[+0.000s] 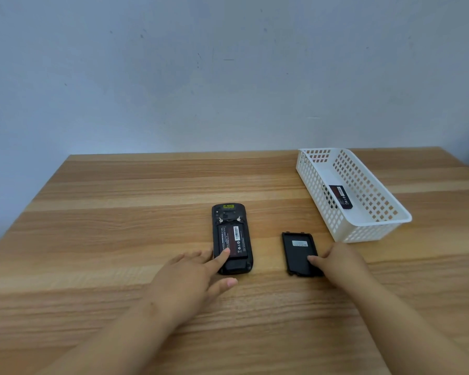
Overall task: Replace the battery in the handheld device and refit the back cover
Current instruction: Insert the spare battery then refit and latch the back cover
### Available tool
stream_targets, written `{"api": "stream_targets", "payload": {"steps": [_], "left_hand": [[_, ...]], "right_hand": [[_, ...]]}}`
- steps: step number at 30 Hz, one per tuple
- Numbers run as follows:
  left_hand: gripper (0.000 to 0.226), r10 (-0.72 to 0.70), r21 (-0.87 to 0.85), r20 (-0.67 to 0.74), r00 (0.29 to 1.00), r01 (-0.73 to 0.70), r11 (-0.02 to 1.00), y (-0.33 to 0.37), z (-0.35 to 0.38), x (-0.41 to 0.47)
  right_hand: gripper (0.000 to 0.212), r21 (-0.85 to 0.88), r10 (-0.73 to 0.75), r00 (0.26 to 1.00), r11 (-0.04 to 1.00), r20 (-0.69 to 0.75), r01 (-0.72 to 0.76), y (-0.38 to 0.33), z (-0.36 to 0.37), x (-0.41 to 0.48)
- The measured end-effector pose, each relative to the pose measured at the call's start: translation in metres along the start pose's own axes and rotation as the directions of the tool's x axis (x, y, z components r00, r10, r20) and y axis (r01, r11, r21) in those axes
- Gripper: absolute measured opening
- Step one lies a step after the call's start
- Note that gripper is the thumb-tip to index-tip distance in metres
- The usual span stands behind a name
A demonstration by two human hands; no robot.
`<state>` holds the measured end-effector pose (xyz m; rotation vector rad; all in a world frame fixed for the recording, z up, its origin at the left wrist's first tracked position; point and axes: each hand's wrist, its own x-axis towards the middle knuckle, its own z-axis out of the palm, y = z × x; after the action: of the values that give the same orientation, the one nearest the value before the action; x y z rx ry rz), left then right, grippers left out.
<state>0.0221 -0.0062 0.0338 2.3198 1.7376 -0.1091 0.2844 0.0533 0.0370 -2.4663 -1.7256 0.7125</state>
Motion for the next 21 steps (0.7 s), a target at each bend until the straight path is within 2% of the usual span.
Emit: {"api": "stream_targets", "payload": {"steps": [4, 6, 8, 10, 11, 12, 13, 14, 15, 16, 17, 19, 21], "left_hand": [[0.113, -0.039, 0.023, -0.013, 0.999, 0.039, 0.999, 0.003, 0.002, 0.001], [0.1, -0.049, -0.015, -0.002, 0.999, 0.049, 0.999, 0.002, 0.0, 0.002], [0.082, -0.078, -0.12, -0.013, 0.997, 0.075, 0.99, 0.001, -0.007, 0.002], [0.074, -0.116, -0.272, -0.196, 0.974, 0.06, 0.96, 0.007, -0.017, -0.001], [0.065, -0.156, -0.384, -0.306, 0.939, 0.028, 0.923, 0.013, -0.022, -0.002], [0.054, -0.221, -0.523, -0.353, 0.909, 0.004, 0.852, 0.02, -0.026, -0.003], [0.049, -0.298, -0.681, -0.316, 0.901, 0.004, 0.732, 0.028, -0.03, -0.002], [0.048, -0.37, -0.834, -0.204, 0.907, 0.037, 0.551, 0.035, -0.036, -0.001], [0.05, -0.4, -0.942, -0.05, 0.915, 0.09, 0.324, 0.042, -0.04, 0.0], [0.051, -0.378, -0.984, 0.097, 0.921, 0.146, 0.103, 0.046, -0.043, 0.001], [0.052, -0.326, -0.981, 0.192, 0.926, 0.182, -0.061, 0.048, -0.045, 0.002], [0.047, -0.252, -0.948, 0.266, 0.931, 0.204, -0.246, 0.047, -0.048, 0.002], [0.031, -0.238, -0.924, 0.275, 0.932, 0.187, -0.335, 0.043, -0.051, 0.001]], "right_hand": [[0.047, 0.093, 0.058, 0.997, 0.994, 0.041, -0.062, -0.003, -0.003, 0.001], [0.04, 0.259, 0.038, 0.999, 0.965, 0.033, -0.045, -0.004, -0.002, -0.001], [0.024, 0.432, -0.029, 0.999, 0.901, -0.034, 0.041, -0.009, 0.0, -0.01], [0.011, 0.559, -0.108, 0.985, 0.813, -0.135, 0.165, -0.017, 0.0, -0.026], [0.011, 0.615, -0.155, 0.974, 0.756, -0.167, 0.225, -0.023, -0.001, -0.035], [0.014, 0.655, -0.206, 0.958, 0.7, -0.198, 0.286, -0.027, -0.001, -0.043], [0.014, 0.67, -0.255, 0.939, 0.657, -0.232, 0.344, -0.032, -0.001, -0.051], [0.014, 0.668, -0.297, 0.916, 0.628, -0.269, 0.4, -0.037, -0.001, -0.058], [0.019, 0.65, -0.334, 0.889, 0.607, -0.314, 0.458, -0.041, -0.001, -0.063], [0.026, 0.618, -0.371, 0.854, 0.589, -0.365, 0.521, -0.043, 0.0, -0.066], [0.033, 0.587, -0.409, 0.817, 0.568, -0.407, 0.577, -0.046, 0.0, -0.069], [0.04, 0.56, -0.451, 0.771, 0.531, -0.449, 0.636, -0.052, 0.001, -0.07], [0.044, 0.575, -0.454, 0.758, 0.494, -0.469, 0.652, -0.055, 0.001, -0.069]]}}
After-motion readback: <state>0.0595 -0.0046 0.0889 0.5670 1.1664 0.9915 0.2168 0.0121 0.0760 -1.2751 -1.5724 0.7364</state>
